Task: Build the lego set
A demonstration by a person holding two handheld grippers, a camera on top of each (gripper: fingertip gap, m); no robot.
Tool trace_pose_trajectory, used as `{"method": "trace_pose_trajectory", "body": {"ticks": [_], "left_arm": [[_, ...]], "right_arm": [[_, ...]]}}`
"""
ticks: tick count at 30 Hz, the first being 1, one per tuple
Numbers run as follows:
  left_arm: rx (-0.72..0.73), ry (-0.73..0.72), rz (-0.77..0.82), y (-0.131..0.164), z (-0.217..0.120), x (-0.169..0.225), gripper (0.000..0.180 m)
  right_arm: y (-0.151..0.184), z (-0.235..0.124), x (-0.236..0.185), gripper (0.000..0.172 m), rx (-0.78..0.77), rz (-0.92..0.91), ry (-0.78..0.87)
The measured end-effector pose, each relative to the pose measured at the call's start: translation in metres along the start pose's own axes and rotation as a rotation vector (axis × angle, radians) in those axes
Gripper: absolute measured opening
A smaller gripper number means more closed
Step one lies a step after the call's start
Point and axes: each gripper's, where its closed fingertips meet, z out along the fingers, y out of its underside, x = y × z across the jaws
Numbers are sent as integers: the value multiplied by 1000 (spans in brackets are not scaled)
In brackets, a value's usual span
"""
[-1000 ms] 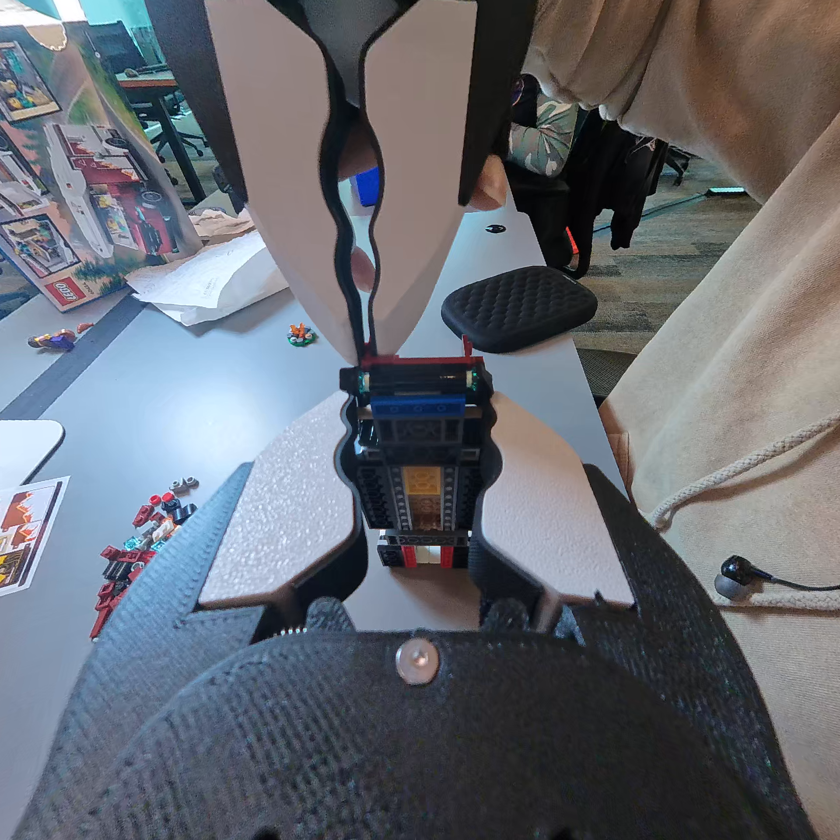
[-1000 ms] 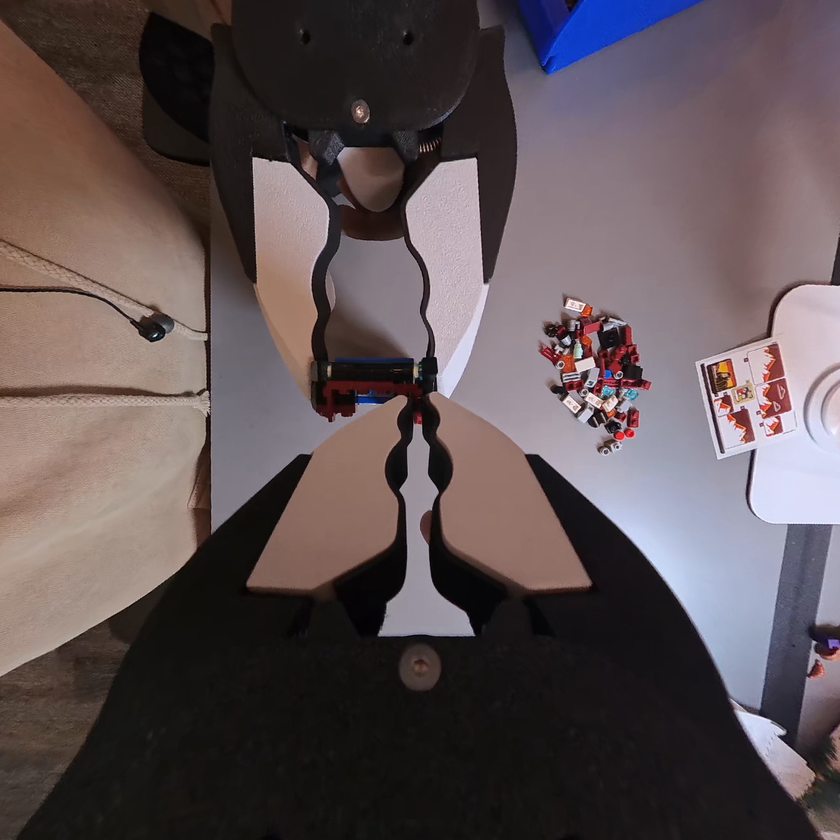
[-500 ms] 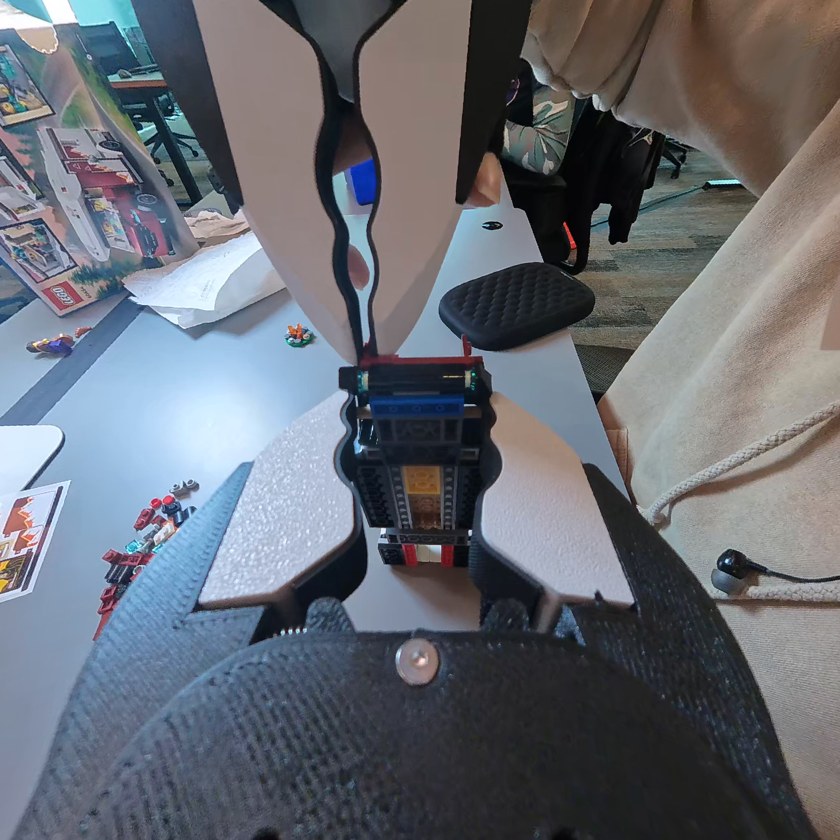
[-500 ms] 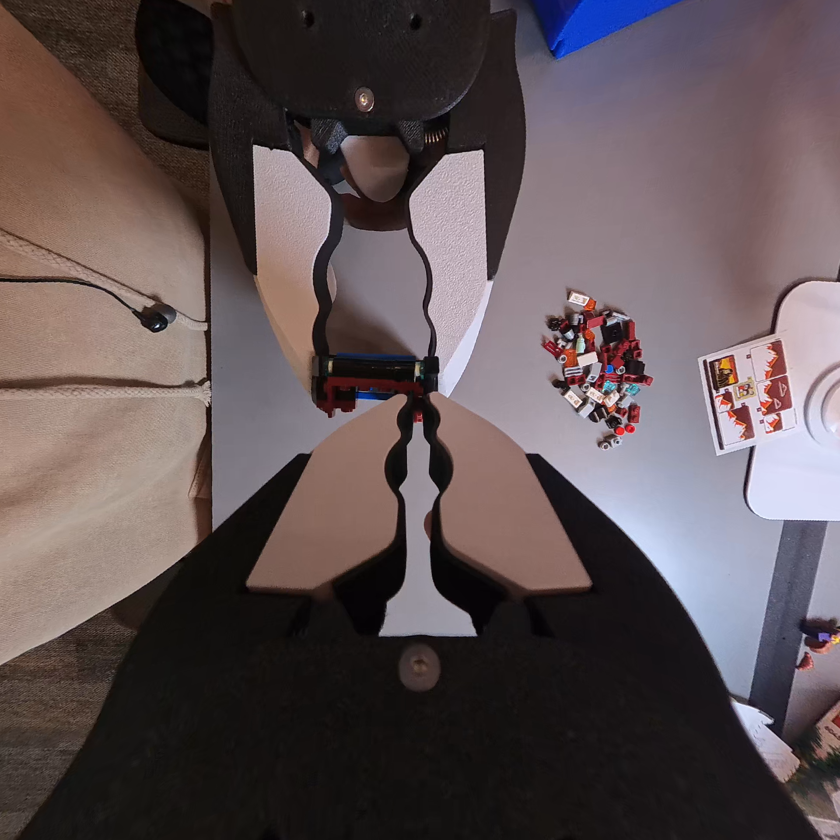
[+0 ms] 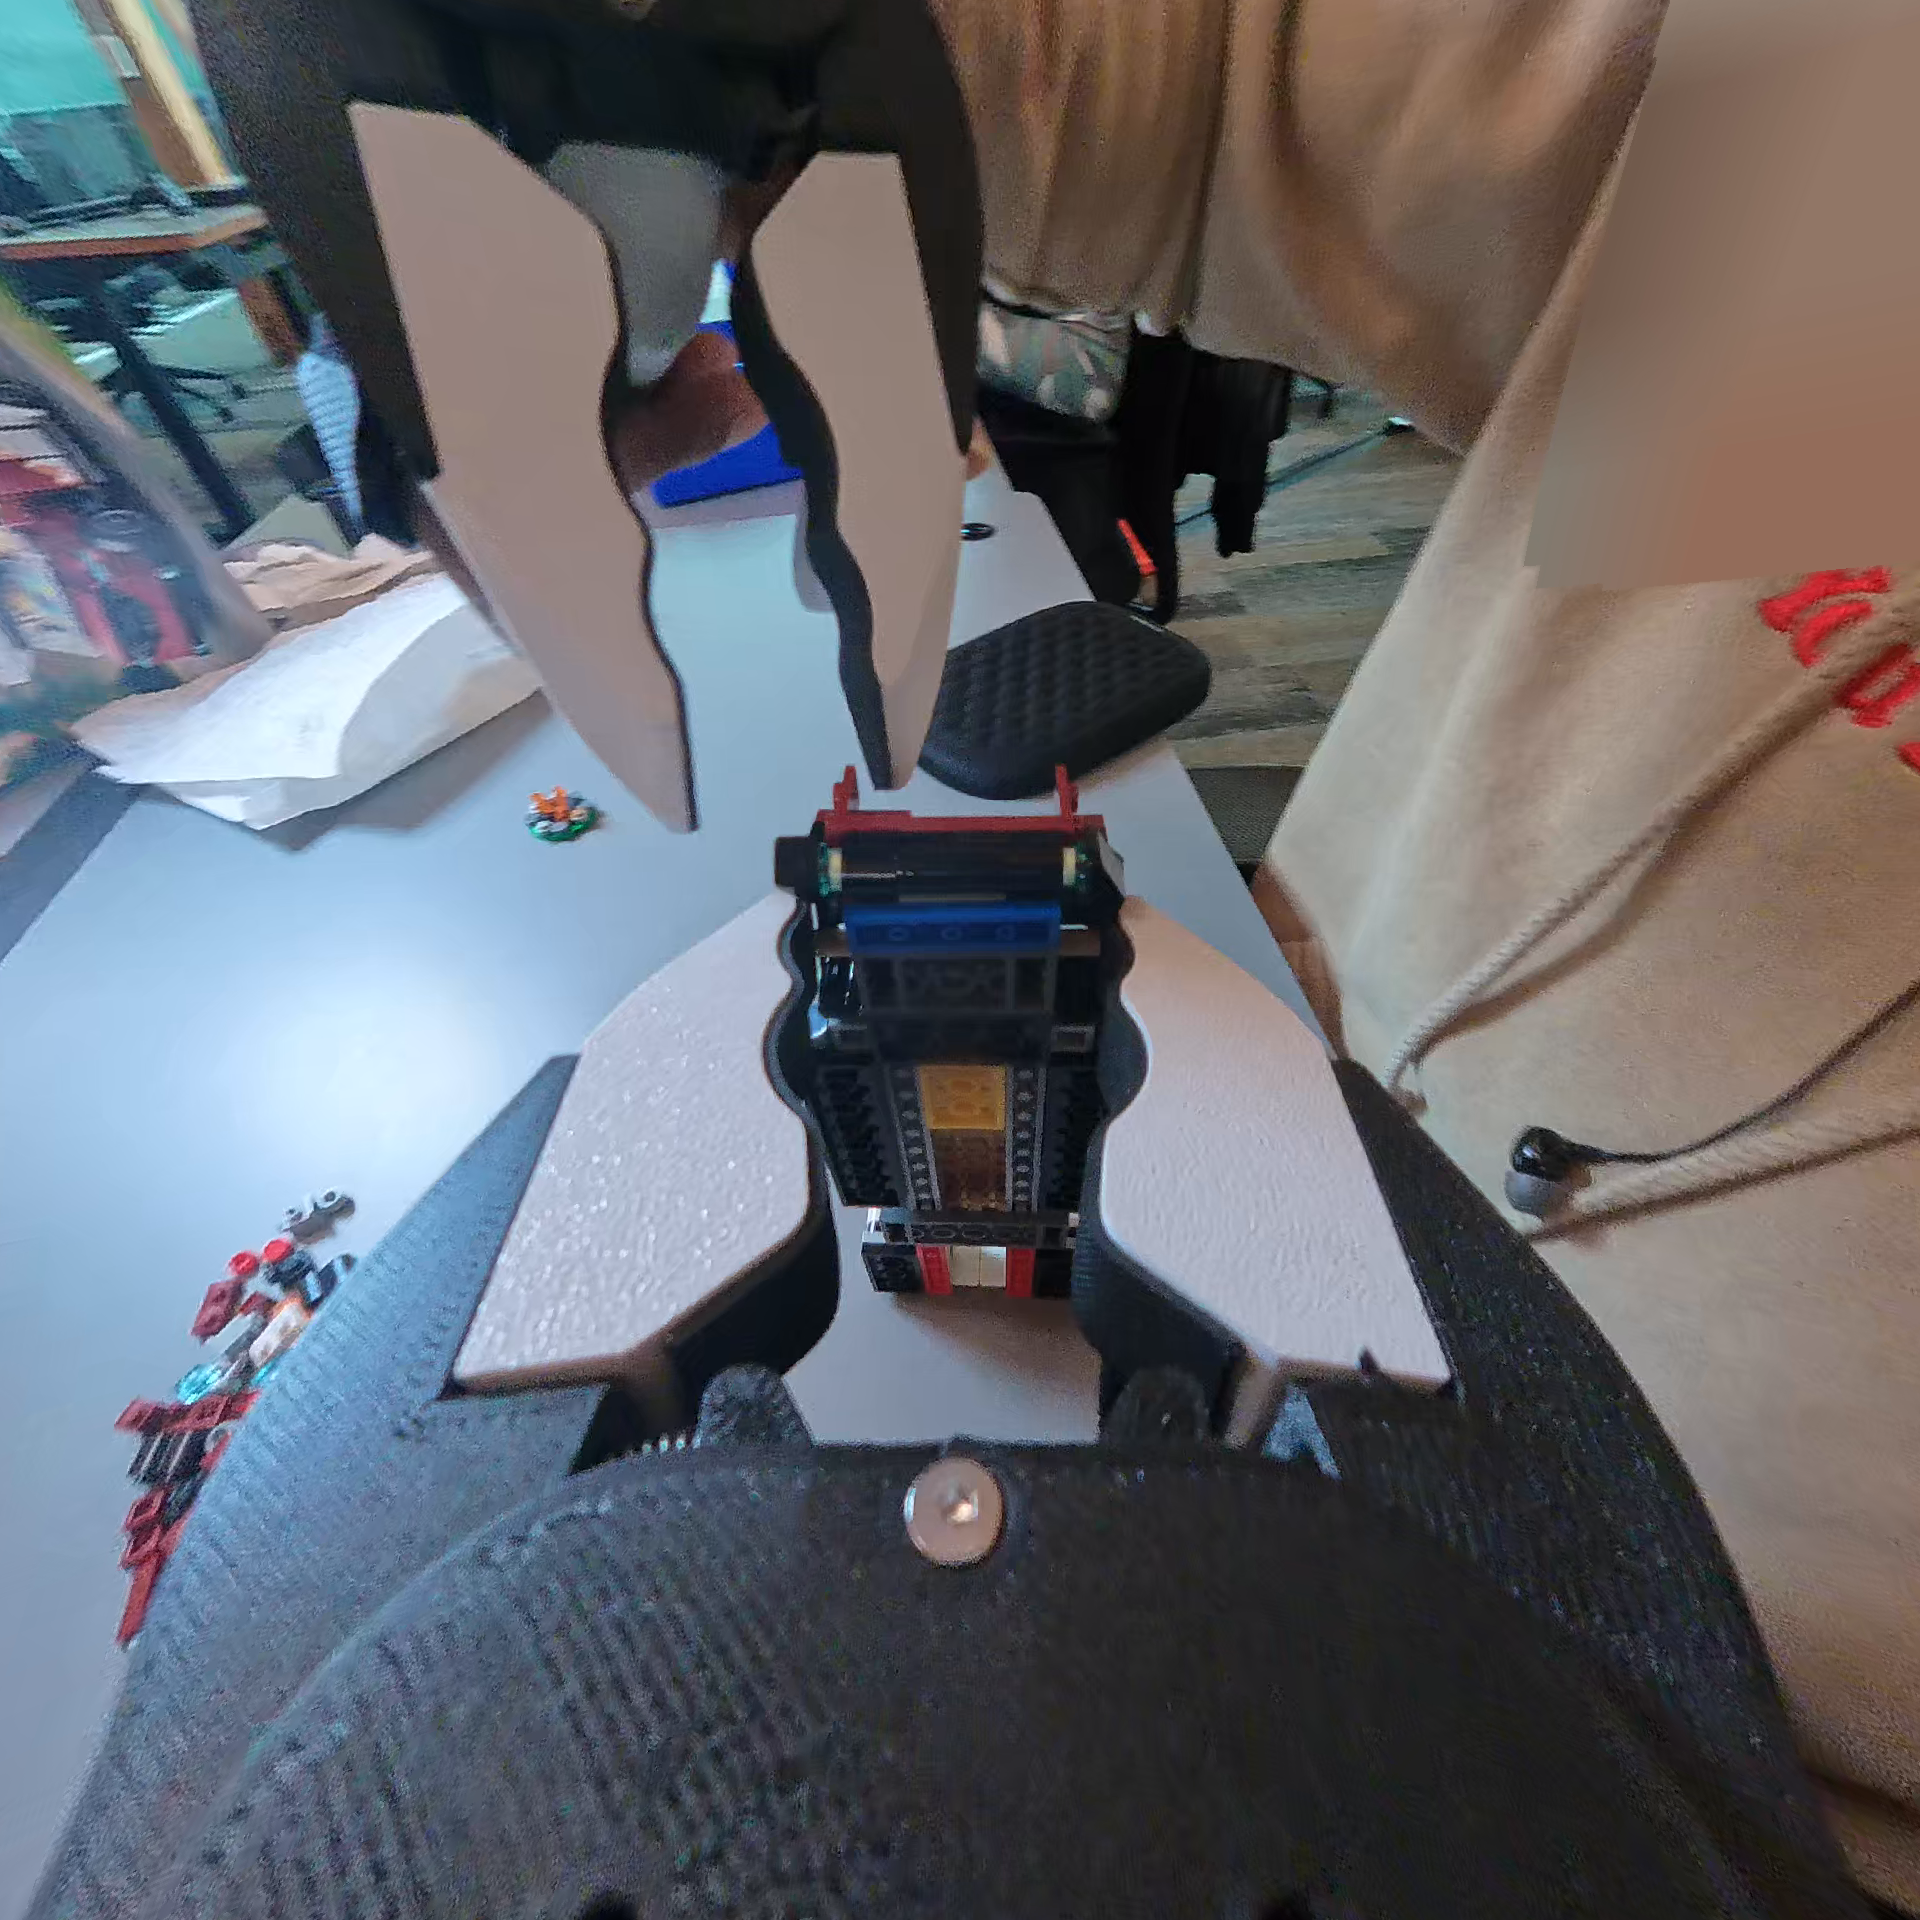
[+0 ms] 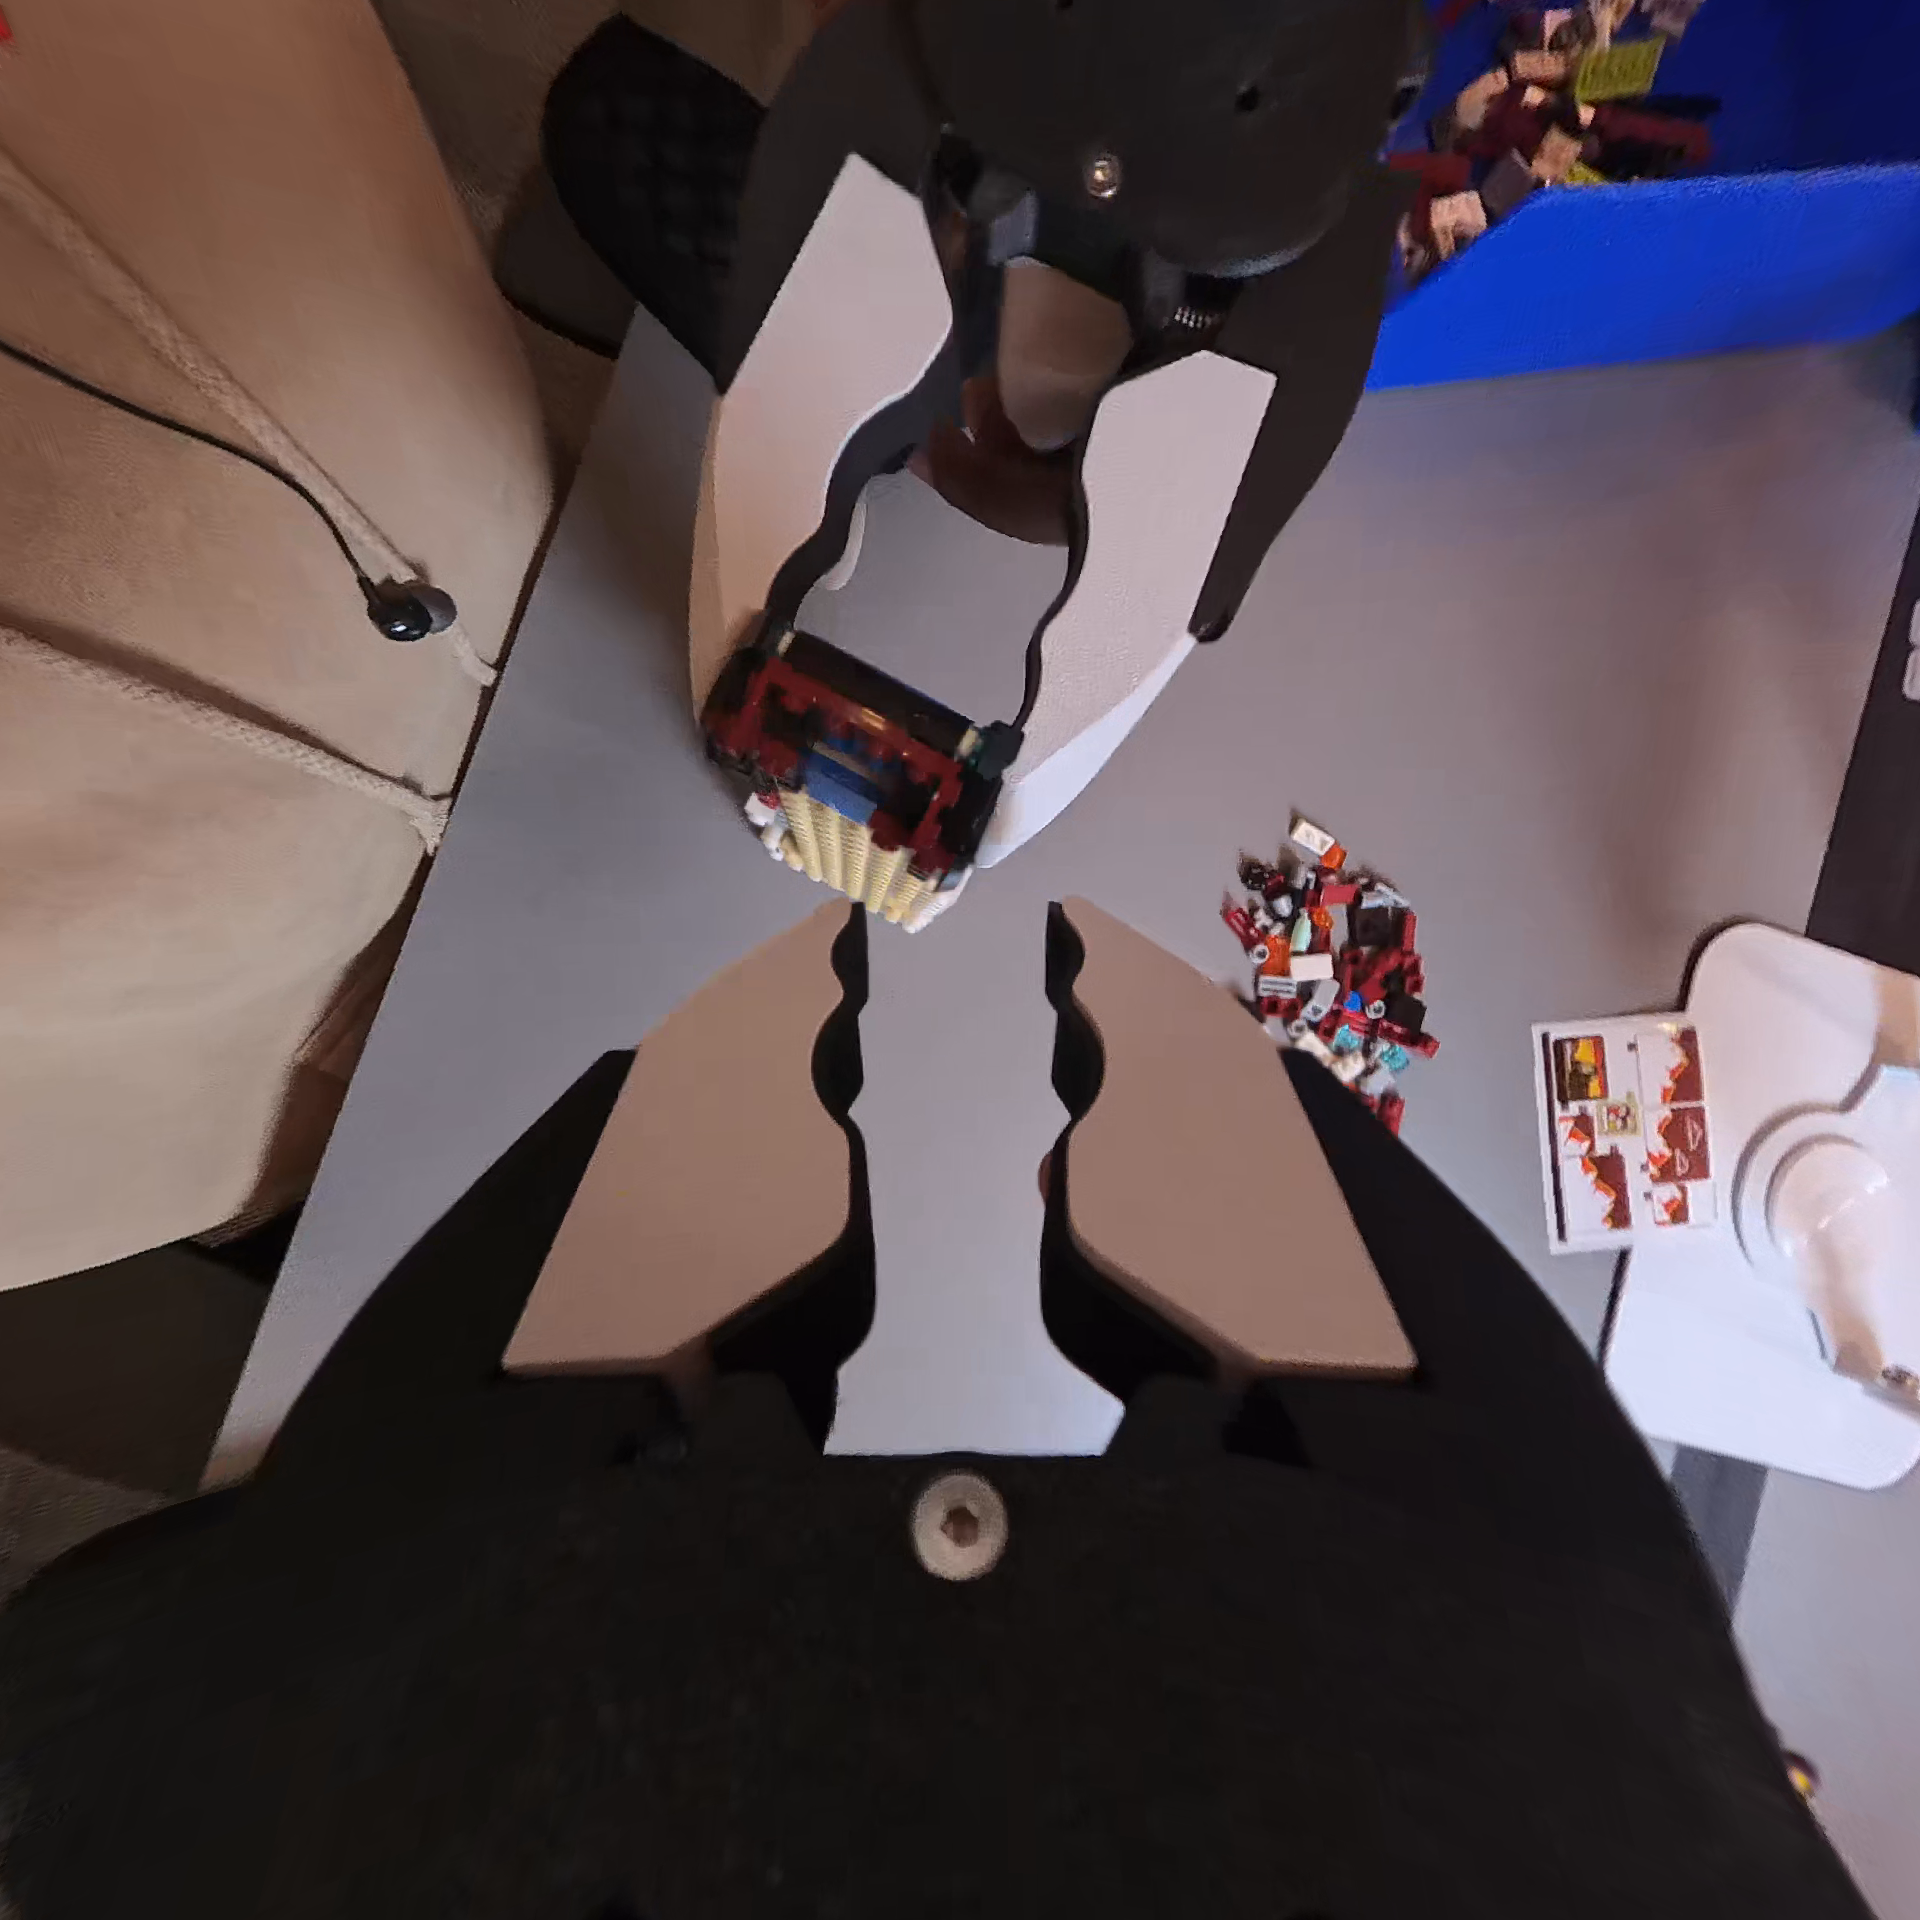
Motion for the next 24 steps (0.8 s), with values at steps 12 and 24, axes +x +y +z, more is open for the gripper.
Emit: {"method": "trace_pose_trajectory", "body": {"ticks": [12,24], "left_arm": [[30,351,58,-1,-2,21,53],[19,479,95,0,-5,35,53]], "right_arm": [[-28,9,-23,51,53,-402,-39],[-34,22,-40,28,-52,-456,-171]]}}
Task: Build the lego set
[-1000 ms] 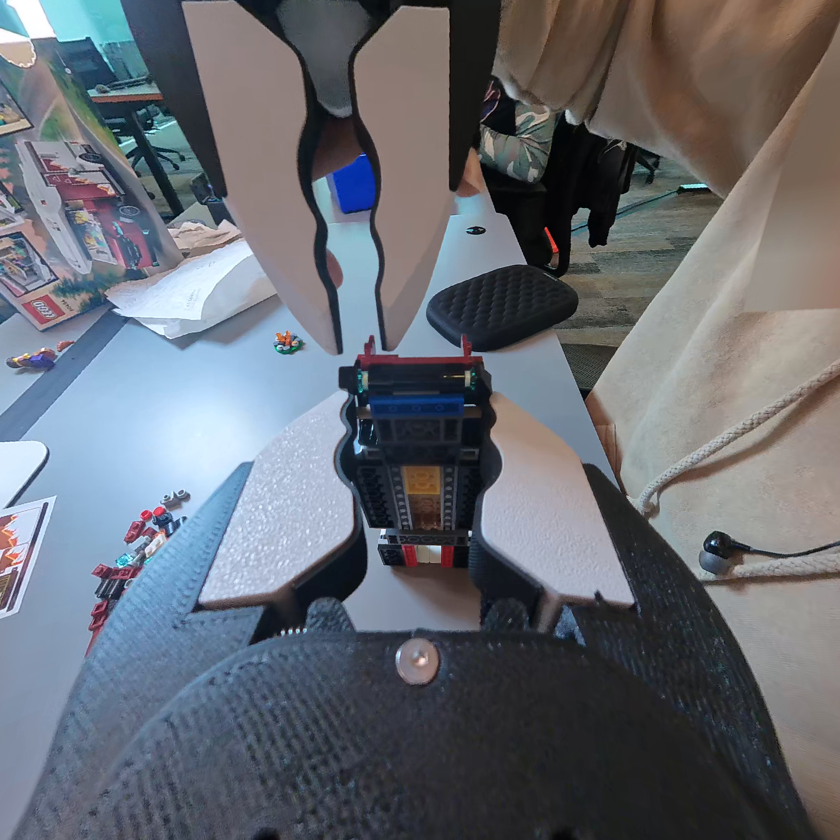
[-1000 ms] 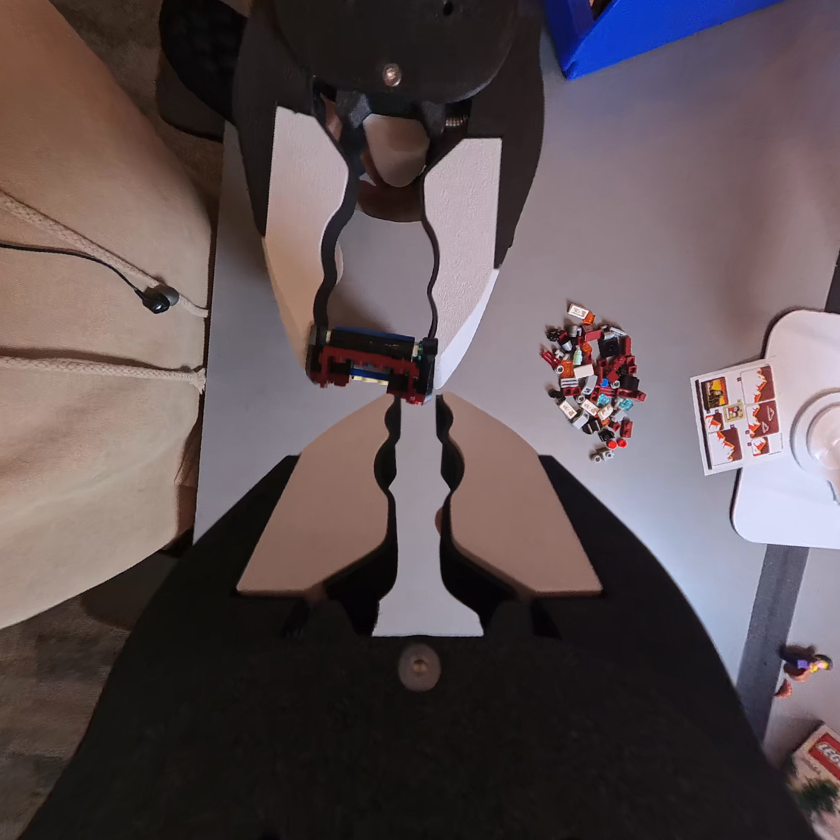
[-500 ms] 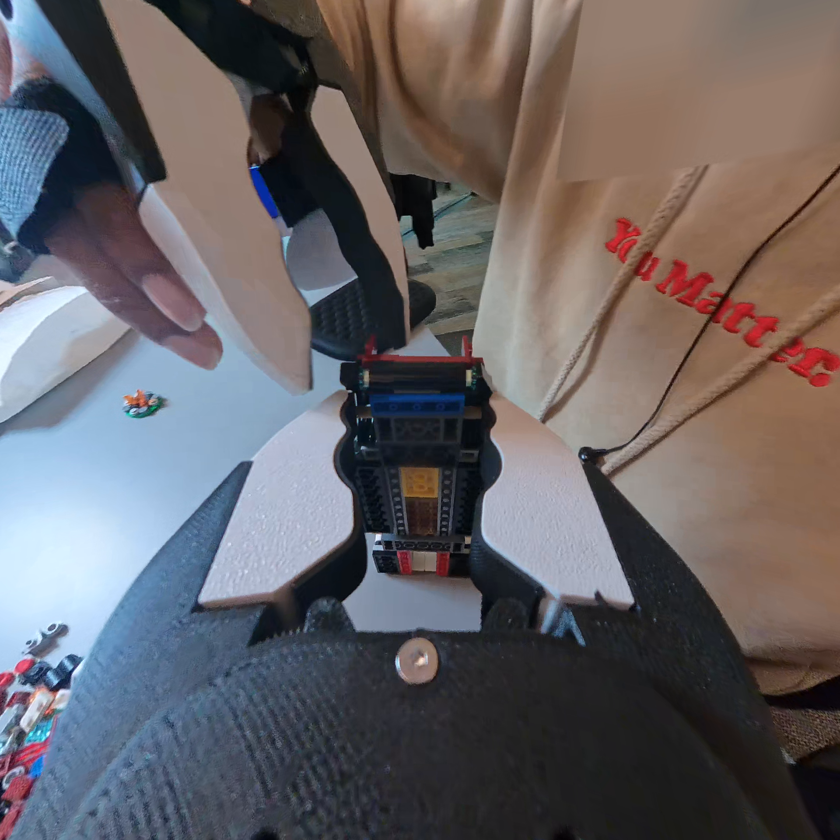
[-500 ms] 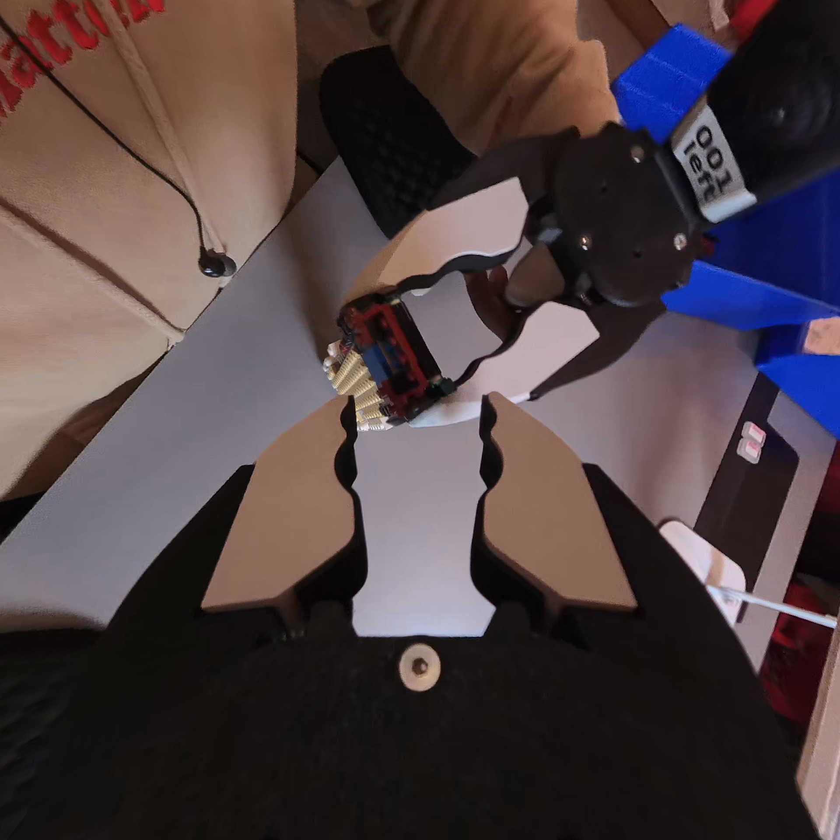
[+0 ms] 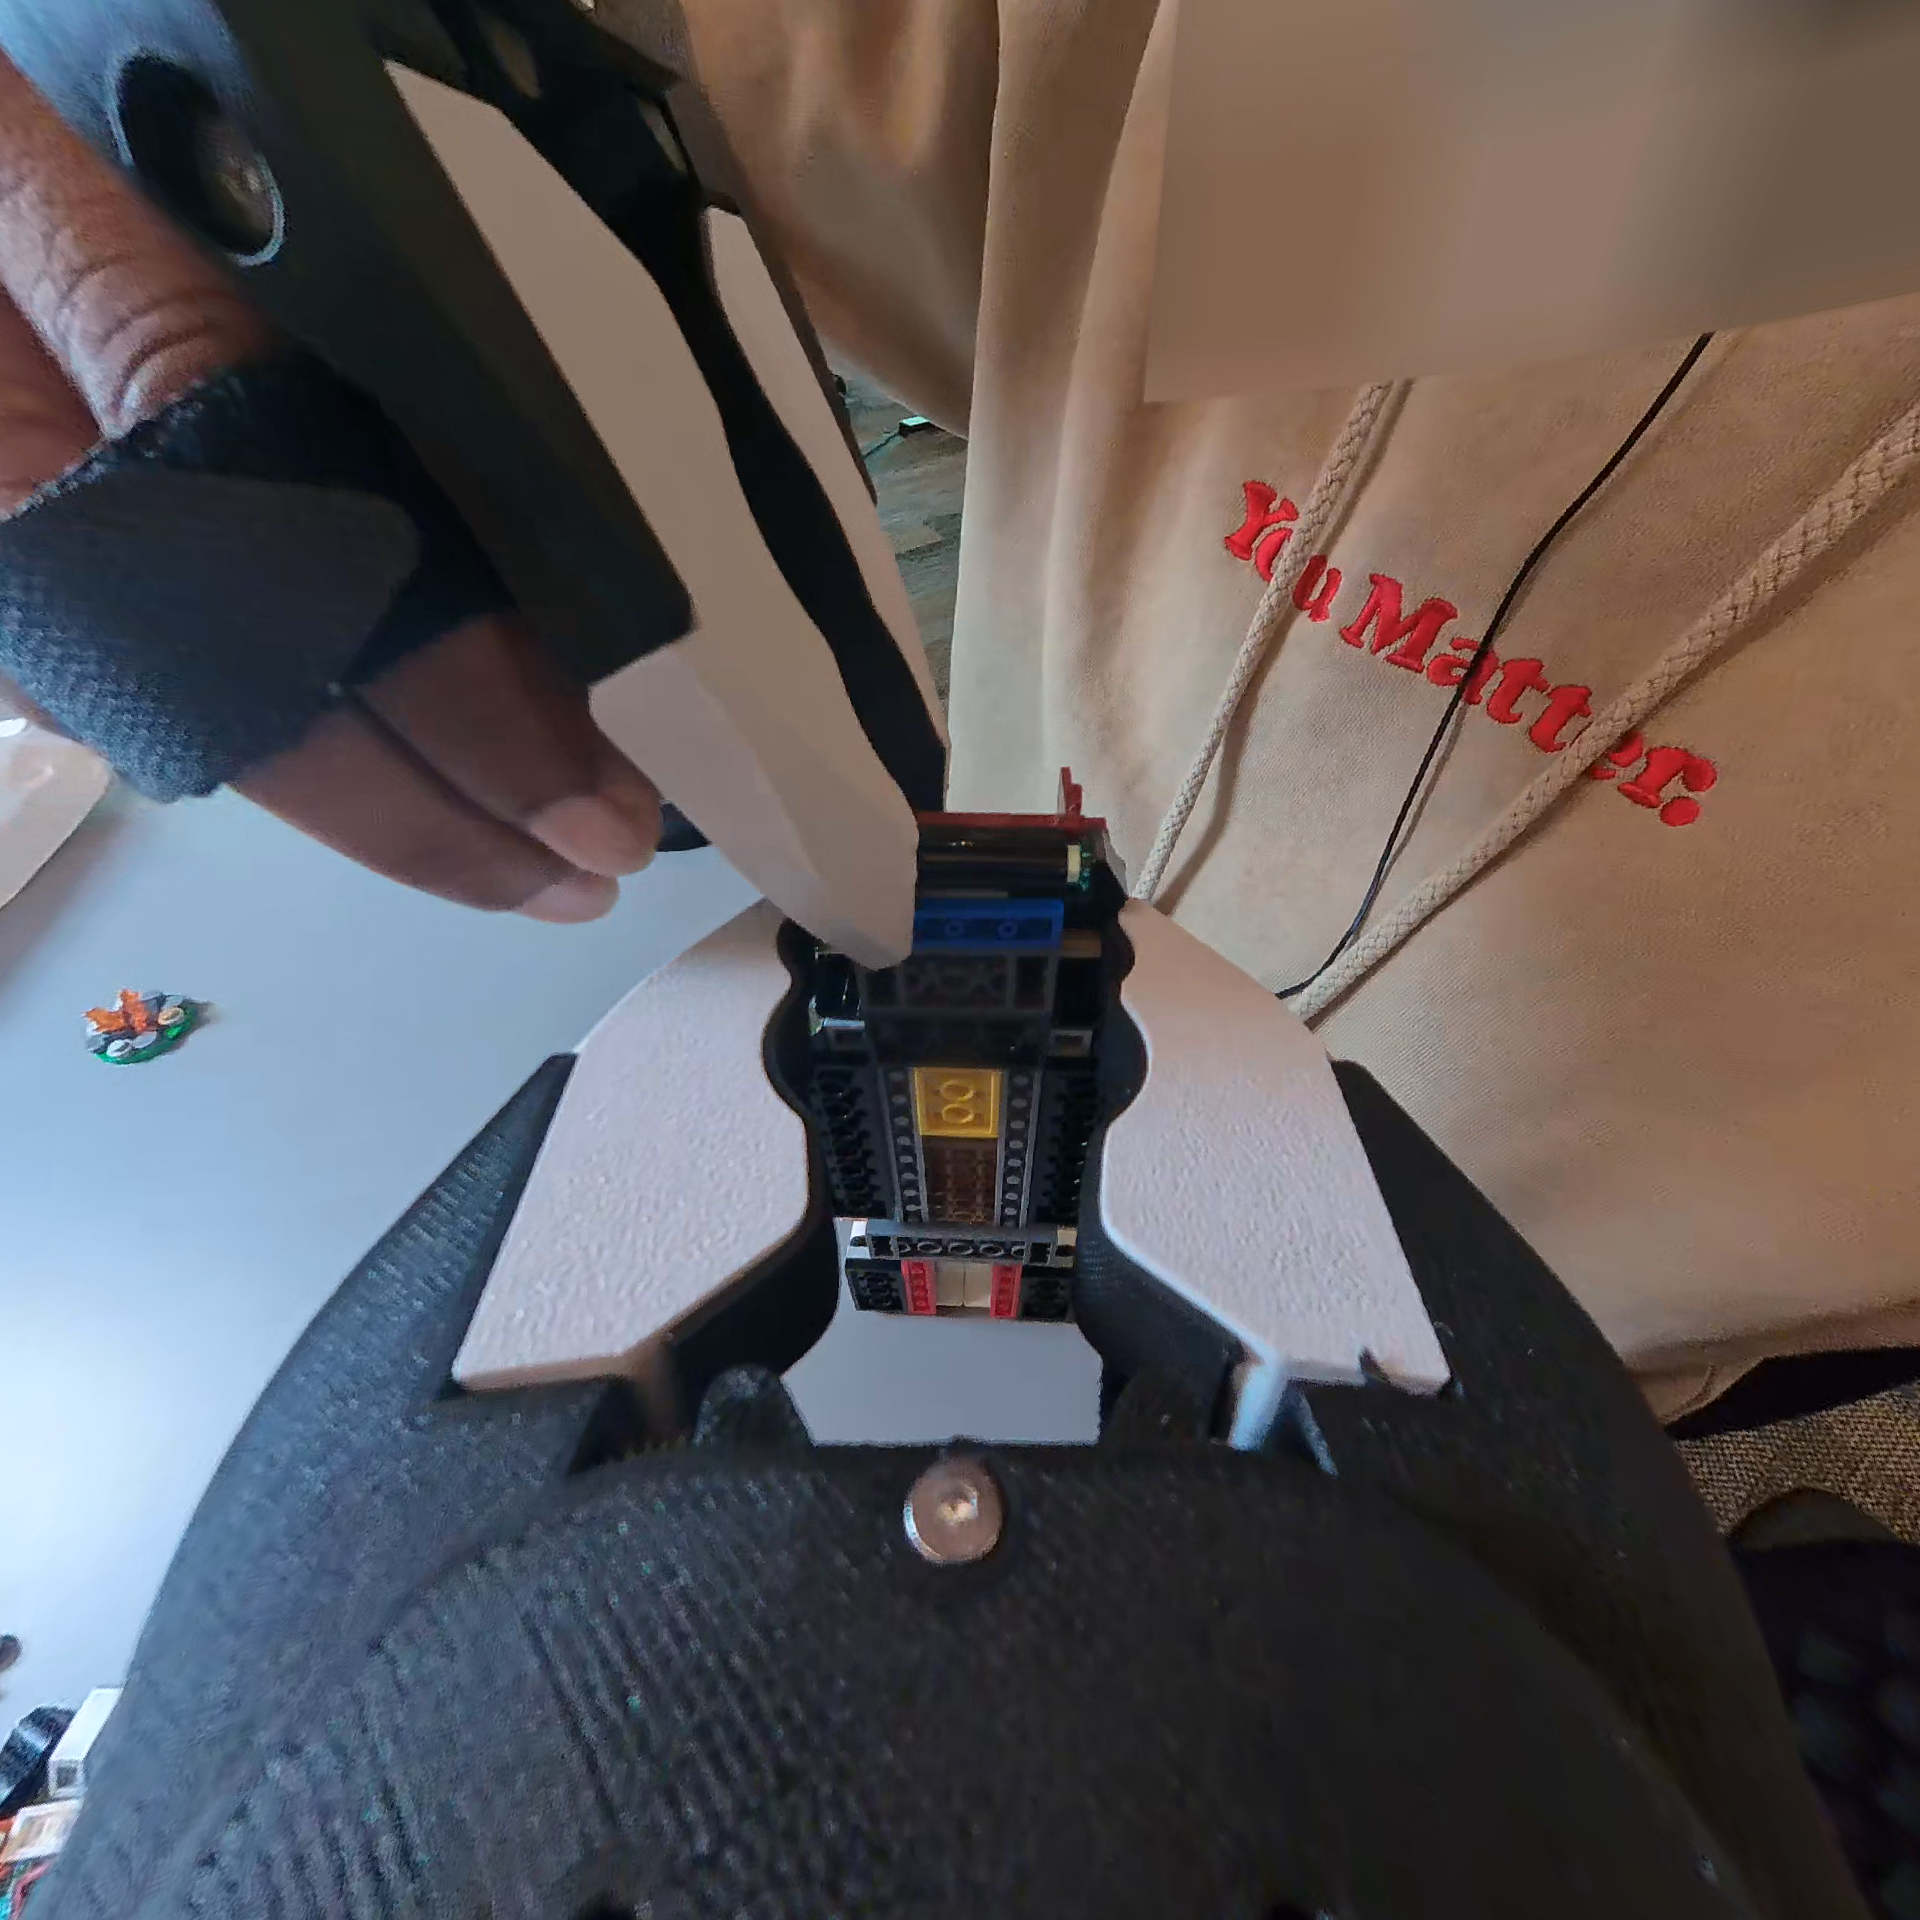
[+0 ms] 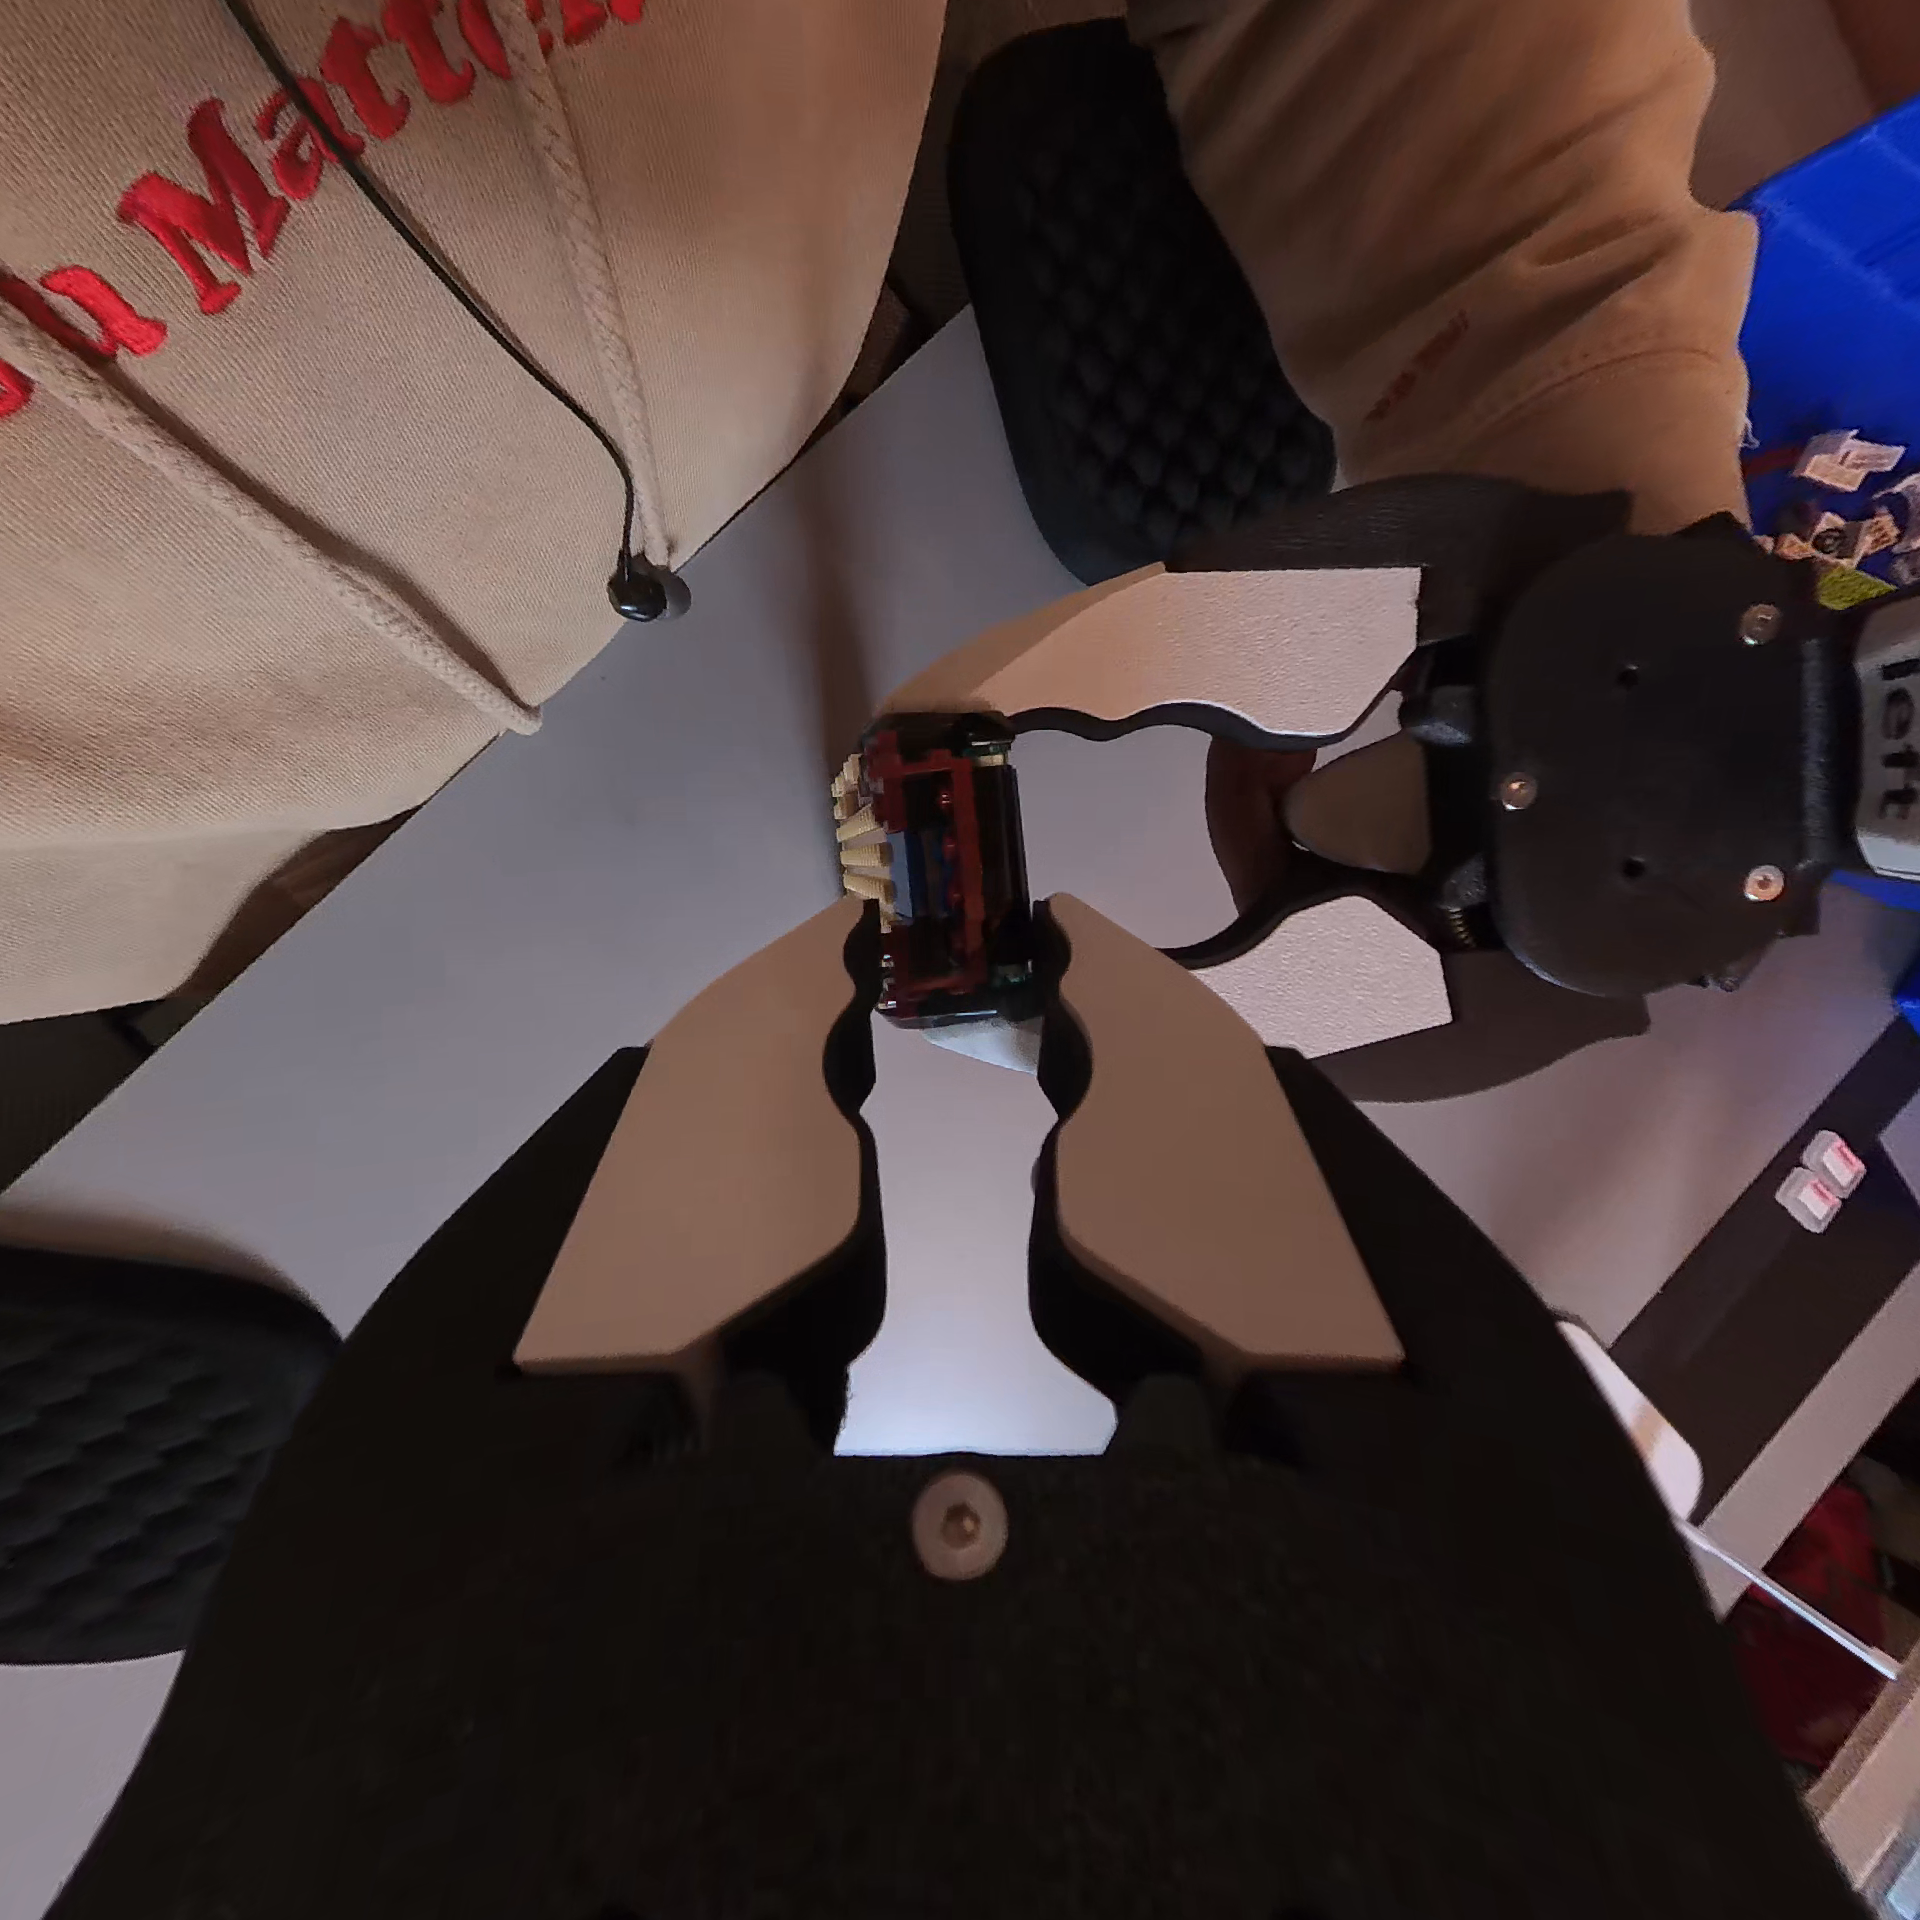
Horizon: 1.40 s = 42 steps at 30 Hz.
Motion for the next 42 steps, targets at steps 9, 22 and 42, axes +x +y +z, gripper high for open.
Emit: {"method": "trace_pose_trajectory", "body": {"ticks": [9,22,42], "left_arm": [[24,27,-10,0,1,5,53],[-117,-533,-33,21,-6,7,58],[-92,-727,74,20,-2,-7,36]], "right_arm": [[-3,1,-3,26,-15,40,-13],[-1,0,-3,26,-57,125,58],[12,2,-2,29,-124,182,82]]}}
